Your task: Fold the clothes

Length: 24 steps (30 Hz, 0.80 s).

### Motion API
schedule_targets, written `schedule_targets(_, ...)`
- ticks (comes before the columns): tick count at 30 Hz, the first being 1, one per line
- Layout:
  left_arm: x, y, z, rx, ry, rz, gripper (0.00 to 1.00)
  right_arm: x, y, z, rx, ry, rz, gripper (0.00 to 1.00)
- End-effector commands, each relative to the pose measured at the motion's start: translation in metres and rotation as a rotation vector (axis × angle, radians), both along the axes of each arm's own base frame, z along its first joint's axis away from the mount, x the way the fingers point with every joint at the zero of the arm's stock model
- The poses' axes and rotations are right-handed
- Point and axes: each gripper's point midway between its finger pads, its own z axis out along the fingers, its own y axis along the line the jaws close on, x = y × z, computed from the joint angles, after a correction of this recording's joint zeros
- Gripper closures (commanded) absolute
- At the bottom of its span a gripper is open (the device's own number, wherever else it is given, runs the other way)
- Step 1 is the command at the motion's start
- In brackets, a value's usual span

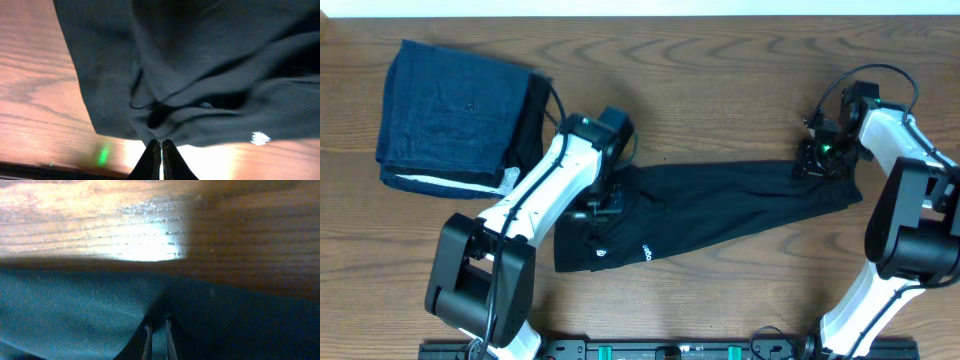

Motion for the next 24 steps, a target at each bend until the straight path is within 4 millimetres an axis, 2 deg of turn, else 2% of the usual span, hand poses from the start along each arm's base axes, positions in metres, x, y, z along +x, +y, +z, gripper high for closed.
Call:
schedule_targets(1, -0.006, 0.016, -0.021, 0.035, 0.011, 0.052, 0.94, -0.018, -0.014, -0.026, -0.103, 0.075, -0.054, 0.91)
schedule_targets(5, 0.008, 0.021, -0.041, -0.001, -0.054, 0.051, 0.94, -0.027, -0.020, -0.029, -0.136, 0.117, -0.114, 0.91)
schedule_targets(13, 0.046, 0.024, -0.051, -0.051, -0.180, 0.051, 0.94, -0.050, -0.046, -0.028, -0.269, 0.228, -0.264, 0.89)
schedule_targets(16, 0.056, 0.026, -0.056, -0.058, -0.205, 0.062, 0.94, -0.055, -0.050, -0.028, -0.276, 0.248, -0.305, 0.89)
schedule_targets(24, 0.061, 0.030, -0.087, -0.047, -0.167, 0.066, 0.94, -0.065, -0.057, -0.028, -0.271, 0.283, -0.336, 0.87)
